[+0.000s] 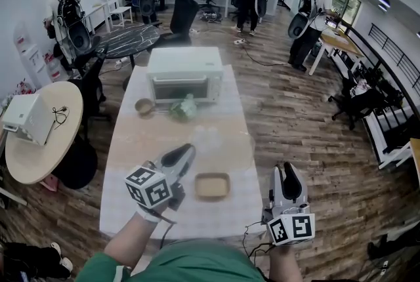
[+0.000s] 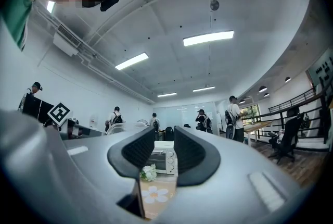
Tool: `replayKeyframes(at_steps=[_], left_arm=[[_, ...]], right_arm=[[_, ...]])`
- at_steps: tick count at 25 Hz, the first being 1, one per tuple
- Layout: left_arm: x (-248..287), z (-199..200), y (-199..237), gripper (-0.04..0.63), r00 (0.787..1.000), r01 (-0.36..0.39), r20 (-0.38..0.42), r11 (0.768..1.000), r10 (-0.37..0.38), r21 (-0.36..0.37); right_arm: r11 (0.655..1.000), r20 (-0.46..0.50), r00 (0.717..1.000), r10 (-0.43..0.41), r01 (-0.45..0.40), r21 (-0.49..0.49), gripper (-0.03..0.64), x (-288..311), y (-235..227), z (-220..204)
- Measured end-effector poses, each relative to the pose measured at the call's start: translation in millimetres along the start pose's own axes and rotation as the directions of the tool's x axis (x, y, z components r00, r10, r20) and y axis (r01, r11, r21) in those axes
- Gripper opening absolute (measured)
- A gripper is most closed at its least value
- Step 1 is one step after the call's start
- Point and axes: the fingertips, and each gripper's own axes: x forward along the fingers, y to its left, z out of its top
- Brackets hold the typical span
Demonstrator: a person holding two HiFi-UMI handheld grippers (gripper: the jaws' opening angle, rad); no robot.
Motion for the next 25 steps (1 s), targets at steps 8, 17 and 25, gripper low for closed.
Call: replayKeyframes(at_steps=[8,17,25], left_arm=[[8.1,-1.1,10.1,0.040,1.000,0.001,0.001,1.000,-0.001,-0.007],[14.4,-2.1,16.4,0.040,1.000,0.001,0.002,1.000,-0.001,-0.015],[17.7,-1.2,17.9,0.040,1.000,-0.004,-0.006,1.000,0.004,-0.023]], right_arm=[[1.000,-0.012,1.000,0.012,-0.012,0.001,0.115,14.4,-1.4,-9.3],[1.000,-0.014,1.000,0.011,-0.011,0.007,0.115,19.6,-5.0,-11.6],[1.000,-0.019,1.000,0.004,-0.004,0.011,0.115,21.4,-9.1,-10.9]])
